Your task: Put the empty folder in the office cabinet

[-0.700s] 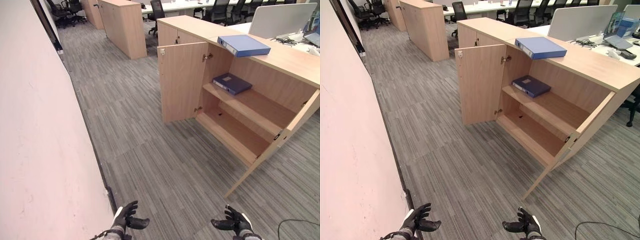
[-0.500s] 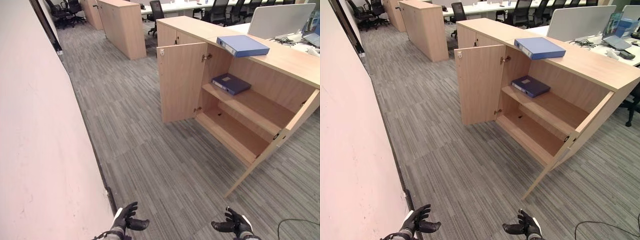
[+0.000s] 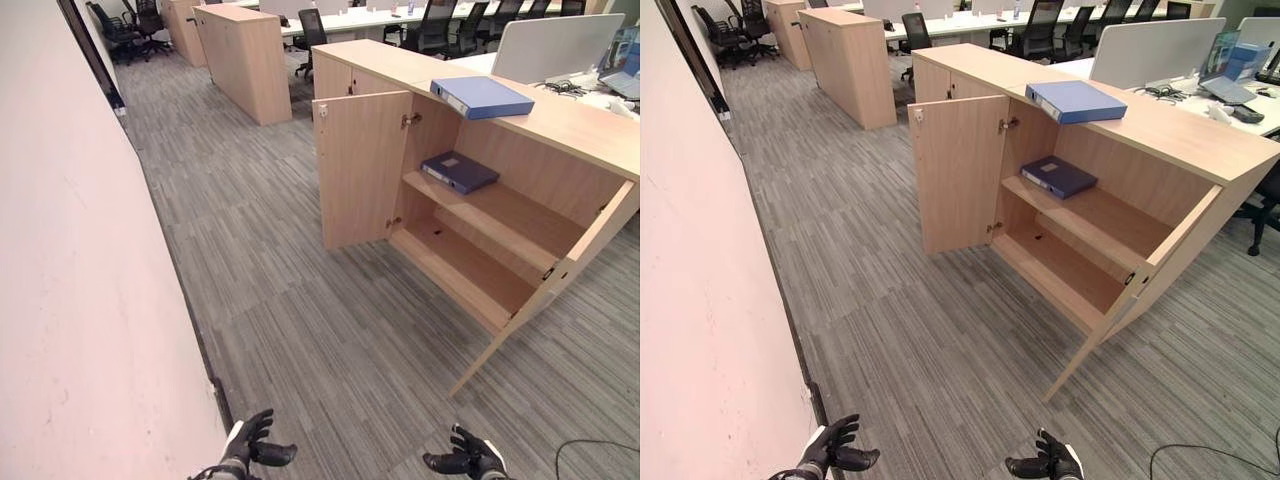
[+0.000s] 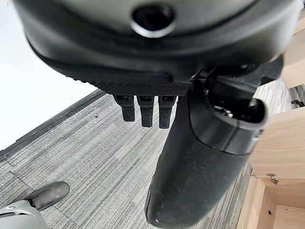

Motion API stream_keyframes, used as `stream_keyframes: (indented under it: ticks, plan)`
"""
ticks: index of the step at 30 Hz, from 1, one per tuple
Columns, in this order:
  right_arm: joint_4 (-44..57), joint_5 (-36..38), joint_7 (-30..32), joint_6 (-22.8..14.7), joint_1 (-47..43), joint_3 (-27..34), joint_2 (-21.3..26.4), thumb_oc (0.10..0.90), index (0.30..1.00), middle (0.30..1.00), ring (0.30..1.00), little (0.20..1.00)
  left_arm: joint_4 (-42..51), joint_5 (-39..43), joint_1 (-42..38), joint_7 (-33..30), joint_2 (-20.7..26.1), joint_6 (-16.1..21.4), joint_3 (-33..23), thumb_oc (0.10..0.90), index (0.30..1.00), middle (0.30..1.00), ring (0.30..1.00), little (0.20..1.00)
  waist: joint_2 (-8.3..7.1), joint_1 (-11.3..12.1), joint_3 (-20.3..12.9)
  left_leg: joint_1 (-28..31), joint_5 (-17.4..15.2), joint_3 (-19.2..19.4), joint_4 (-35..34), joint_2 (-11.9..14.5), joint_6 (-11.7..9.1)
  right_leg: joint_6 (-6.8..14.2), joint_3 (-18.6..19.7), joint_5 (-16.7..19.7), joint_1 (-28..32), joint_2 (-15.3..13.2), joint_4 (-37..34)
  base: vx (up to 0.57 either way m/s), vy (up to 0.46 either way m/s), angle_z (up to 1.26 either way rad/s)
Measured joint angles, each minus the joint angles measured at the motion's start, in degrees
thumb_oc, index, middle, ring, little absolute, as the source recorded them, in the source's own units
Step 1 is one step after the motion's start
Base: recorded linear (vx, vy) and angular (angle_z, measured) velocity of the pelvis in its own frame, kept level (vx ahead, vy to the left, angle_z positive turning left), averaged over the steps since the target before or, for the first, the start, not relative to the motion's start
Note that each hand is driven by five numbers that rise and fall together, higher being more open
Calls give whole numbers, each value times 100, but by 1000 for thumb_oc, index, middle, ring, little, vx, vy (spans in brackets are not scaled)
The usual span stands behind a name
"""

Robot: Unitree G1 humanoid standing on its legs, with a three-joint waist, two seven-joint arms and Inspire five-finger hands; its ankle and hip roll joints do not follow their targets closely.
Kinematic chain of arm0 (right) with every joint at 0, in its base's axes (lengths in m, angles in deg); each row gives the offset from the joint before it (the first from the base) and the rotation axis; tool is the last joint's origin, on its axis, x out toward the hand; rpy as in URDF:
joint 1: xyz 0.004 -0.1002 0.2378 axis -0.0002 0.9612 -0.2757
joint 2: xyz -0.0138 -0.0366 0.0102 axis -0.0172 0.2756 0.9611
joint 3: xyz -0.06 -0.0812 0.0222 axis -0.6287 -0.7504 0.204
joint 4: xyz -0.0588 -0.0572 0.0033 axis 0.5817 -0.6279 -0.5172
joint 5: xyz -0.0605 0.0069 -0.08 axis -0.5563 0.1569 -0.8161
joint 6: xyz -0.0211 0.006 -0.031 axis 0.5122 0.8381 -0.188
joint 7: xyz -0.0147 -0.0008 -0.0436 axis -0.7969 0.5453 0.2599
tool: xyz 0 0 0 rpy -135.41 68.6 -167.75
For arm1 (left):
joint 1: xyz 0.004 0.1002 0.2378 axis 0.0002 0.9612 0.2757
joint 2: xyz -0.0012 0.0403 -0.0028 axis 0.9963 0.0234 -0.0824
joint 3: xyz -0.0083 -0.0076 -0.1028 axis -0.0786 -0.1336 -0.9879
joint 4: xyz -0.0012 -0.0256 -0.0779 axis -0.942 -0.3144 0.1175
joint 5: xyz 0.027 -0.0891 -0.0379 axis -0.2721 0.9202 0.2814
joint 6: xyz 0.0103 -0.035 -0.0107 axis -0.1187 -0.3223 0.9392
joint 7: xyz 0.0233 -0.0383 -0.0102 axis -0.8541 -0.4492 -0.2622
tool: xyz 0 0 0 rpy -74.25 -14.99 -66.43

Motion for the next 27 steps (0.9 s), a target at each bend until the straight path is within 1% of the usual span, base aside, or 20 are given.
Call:
stream_keyframes:
  ticks: [7,10,12,19,20,22,23,24,25,26,27]
  plan:
    - [-2,2,-32,12,-6,-28,0,800,900,900,900,900,-11,2,-4,-3,0,0,0,800,900,900,900,900,27,4,-17,-22,2,-28,19,0,2,-3,-32,0,1,2,-19,2,-33,2]
    - [-1,4,-32,18,-2,-30,0,800,900,900,900,900,-57,4,-13,-11,0,-2,0,800,900,900,900,900,40,-5,-27,-98,3,-106,-2,-2,-2,-8,-59,-1,-20,6,-5,7,-46,11]
    - [-1,4,-31,21,-1,-29,1,800,900,900,900,900,-72,4,-13,-11,0,-3,3,800,900,900,900,900,42,-7,-28,-102,3,-128,-2,-3,-2,-43,-74,17,-17,8,2,25,-52,6]
    - [-14,10,-31,23,2,-31,0,800,900,900,900,900,-158,17,-15,-40,0,-4,3,800,900,900,900,900,55,-25,-37,-92,21,-213,21,9,-19,-70,-184,-5,26,23,-13,40,-104,7]
    - [-15,10,-33,23,1,-37,0,800,900,900,900,900,-162,21,-15,-46,2,-4,1,800,900,900,900,900,49,-22,-41,-93,28,-226,21,22,-33,-55,-186,-48,26,39,-36,-18,-162,6]
    - [-17,11,-36,23,-12,-38,2,800,900,900,900,900,-180,29,-12,-48,3,-6,1,800,900,900,900,900,36,-1,-33,-114,63,-227,39,71,-132,-69,-187,-64,12,100,-25,-59,-199,10]
    - [-21,12,-81,21,-77,-46,-29,800,900,900,900,900,-225,234,-95,-47,52,-4,-50,800,900,900,900,900,-127,-7,27,-578,1,-216,788,80,-301,-255,-165,-193,-204,95,167,8,-150,30]
    - [-22,13,-90,9,-103,-43,-48,800,900,900,900,900,-234,255,-215,-53,72,-5,-129,800,900,900,900,900,-306,14,111,-927,53,-166,1359,45,-447,-339,-186,-164,-216,-63,181,47,-70,21]
    - [-124,13,-94,9,-145,-44,-47,800,900,900,900,900,-250,285,-247,-54,66,-3,-209,800,900,900,900,900,-470,98,175,-1211,102,-120,1959,62,-604,-461,-187,-43,-130,-156,110,130,28,0]
    - [-225,14,-80,6,-176,-39,-37,800,900,900,900,900,-339,351,-249,-43,63,-8,-205,800,900,900,900,900,-519,119,206,-1328,-62,-22,2282,223,-592,-469,-258,55,-21,-153,-21,167,55,0]
    - [-254,14,-69,5,-165,-32,-18,800,900,900,900,900,-436,424,-255,-43,55,-14,-202,800,900,900,900,900,-538,70,248,-1439,-110,16,2336,499,-627,-538,-333,-49,58,-97,-38,244,76,33]
